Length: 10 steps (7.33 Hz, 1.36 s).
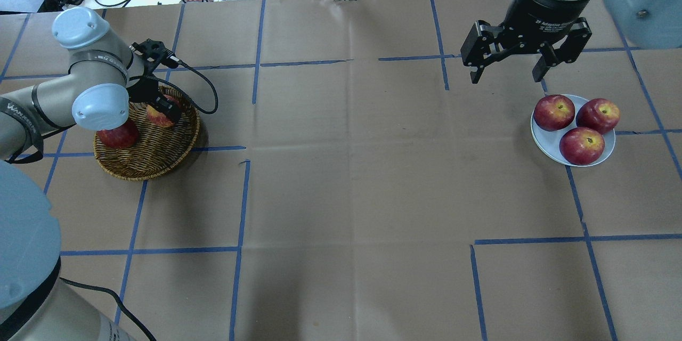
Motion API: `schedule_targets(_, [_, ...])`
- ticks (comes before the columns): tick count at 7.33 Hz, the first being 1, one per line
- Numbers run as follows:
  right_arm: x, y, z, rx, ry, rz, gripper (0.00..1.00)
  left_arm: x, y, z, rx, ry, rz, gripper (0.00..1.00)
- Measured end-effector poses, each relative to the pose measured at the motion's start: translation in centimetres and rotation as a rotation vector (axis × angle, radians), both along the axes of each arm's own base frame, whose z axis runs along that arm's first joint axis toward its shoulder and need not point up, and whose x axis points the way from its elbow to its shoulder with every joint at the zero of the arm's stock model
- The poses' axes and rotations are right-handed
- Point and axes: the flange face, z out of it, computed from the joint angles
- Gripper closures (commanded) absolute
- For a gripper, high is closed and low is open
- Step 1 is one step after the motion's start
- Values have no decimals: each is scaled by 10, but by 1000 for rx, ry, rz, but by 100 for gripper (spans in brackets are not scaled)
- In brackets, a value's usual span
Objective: Transfer apple from basket to plate
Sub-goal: 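Close the left gripper on the apple and lift it, then carry the apple with the left gripper toward the table center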
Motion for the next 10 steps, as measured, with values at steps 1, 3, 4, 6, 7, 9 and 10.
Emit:
schedule_targets(1, [0,0,0,0,0,0,0,-4,-2,23,-38,-7,28,40])
schedule_targets(3, [0,0,0,0,0,0,0,-46,2,48,-73,12,157,40])
schedule_targets(4, [0,0,0,1,0,0,0,-82,7,49,-66,30,219,40])
schedule_targets(6, [0,0,0,2,-1,0,0,-177,24,38,-39,66,326,40])
schedule_targets(7, [0,0,-1,3,0,0,0,-230,37,32,-28,77,368,39])
schedule_targets(9, [0,0,0,3,0,-1,0,-334,73,13,2,84,409,40])
schedule_targets(10, [0,0,0,3,0,-1,0,-373,88,-4,26,83,422,39])
